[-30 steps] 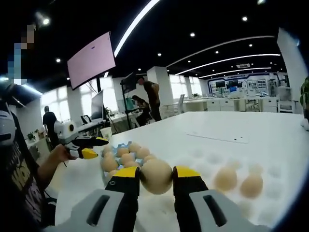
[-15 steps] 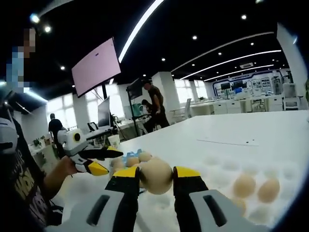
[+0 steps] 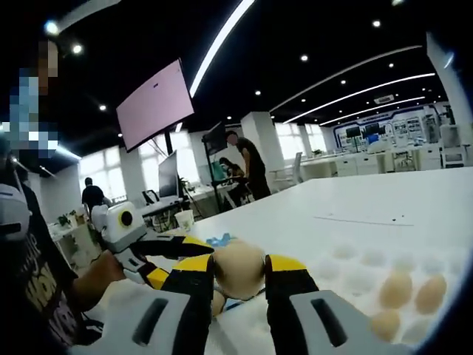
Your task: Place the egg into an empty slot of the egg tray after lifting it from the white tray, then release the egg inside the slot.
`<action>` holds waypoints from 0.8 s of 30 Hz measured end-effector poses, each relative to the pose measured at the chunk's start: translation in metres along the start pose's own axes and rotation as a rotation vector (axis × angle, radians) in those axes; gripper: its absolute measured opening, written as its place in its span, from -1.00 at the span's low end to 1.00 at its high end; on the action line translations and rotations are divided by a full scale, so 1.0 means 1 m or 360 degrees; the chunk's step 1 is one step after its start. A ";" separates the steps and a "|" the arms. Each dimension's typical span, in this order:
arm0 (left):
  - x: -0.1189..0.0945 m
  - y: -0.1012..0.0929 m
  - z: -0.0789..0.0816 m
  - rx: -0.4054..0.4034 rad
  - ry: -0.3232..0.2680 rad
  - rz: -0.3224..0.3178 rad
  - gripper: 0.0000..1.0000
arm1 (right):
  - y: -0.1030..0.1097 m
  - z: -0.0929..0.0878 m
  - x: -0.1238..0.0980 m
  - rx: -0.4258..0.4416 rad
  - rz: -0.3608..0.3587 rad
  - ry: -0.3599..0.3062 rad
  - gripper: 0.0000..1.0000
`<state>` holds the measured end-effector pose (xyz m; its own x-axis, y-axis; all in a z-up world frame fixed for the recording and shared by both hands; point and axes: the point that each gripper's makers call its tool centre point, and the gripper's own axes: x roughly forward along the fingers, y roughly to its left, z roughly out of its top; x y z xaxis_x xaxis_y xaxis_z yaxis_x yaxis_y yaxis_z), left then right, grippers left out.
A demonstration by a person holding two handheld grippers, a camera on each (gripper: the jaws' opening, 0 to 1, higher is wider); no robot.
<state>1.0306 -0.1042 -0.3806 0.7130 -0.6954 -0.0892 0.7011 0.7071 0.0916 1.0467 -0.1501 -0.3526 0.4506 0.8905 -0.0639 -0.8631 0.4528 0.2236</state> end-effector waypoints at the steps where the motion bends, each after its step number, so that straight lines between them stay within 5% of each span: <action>1: 0.003 -0.001 0.001 0.0003 -0.0003 -0.0007 -0.07 | 0.002 0.000 0.002 0.0001 0.0008 0.0001 -0.43; 24: 0.013 -0.014 0.016 0.0099 -0.0072 -0.0057 -0.25 | 0.049 -0.013 0.029 0.0090 0.0250 0.0034 -0.43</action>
<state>1.0298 -0.1251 -0.3672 0.6857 -0.7263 -0.0488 0.7239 0.6733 0.1504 1.0144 -0.1011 -0.3561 0.3054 0.9512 -0.0446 -0.9080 0.3050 0.2871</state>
